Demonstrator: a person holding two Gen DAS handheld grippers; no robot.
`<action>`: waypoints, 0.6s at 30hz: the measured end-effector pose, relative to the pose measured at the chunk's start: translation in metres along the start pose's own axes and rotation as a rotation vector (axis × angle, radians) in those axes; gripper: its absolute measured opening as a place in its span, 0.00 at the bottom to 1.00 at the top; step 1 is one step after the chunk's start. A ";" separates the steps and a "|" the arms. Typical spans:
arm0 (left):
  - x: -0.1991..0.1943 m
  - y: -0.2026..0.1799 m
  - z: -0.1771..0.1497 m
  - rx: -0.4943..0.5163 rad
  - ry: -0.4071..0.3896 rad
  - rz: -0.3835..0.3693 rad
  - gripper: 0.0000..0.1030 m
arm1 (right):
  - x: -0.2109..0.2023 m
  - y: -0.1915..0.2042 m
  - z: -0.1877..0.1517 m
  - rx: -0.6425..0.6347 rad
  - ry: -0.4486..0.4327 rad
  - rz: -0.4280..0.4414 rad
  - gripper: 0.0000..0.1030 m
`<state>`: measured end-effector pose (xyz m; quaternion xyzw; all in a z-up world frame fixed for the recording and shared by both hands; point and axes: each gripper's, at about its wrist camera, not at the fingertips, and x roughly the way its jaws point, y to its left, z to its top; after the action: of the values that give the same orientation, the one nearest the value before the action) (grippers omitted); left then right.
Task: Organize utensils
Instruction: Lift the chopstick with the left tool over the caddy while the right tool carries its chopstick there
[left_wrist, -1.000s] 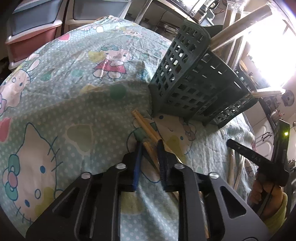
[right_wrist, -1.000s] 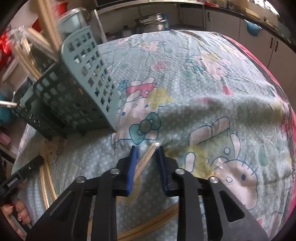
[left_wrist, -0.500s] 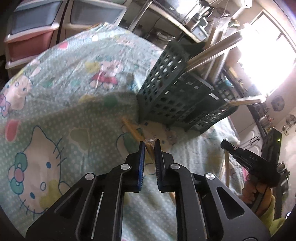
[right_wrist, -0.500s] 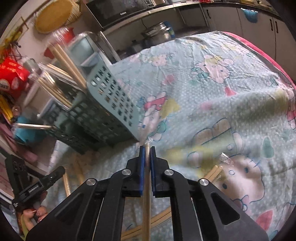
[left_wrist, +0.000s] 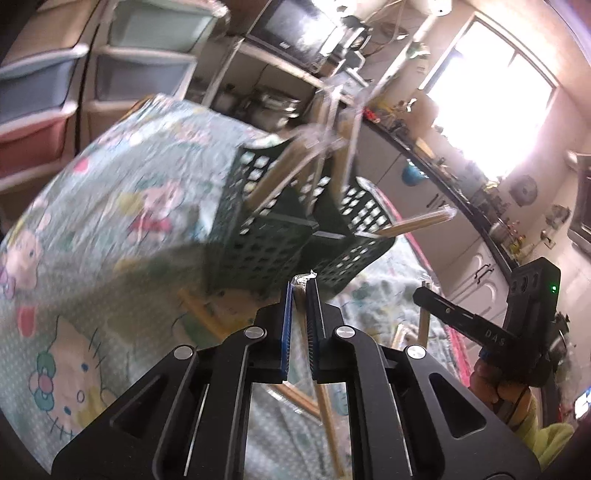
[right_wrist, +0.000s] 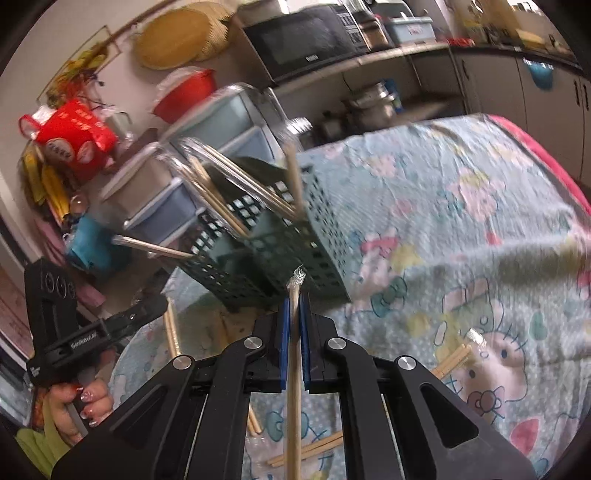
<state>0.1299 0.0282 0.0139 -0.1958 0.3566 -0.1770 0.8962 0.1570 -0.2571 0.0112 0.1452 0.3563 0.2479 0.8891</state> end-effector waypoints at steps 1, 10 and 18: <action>-0.001 -0.005 0.003 0.011 -0.007 -0.007 0.04 | -0.003 0.003 0.001 -0.011 -0.011 0.001 0.05; -0.005 -0.029 0.013 0.070 -0.036 -0.050 0.03 | -0.025 0.011 0.007 -0.052 -0.079 0.002 0.05; -0.012 -0.046 0.020 0.106 -0.059 -0.076 0.03 | -0.037 0.011 0.010 -0.052 -0.112 0.009 0.05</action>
<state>0.1282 -0.0014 0.0560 -0.1667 0.3124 -0.2235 0.9081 0.1373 -0.2689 0.0431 0.1374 0.2987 0.2523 0.9101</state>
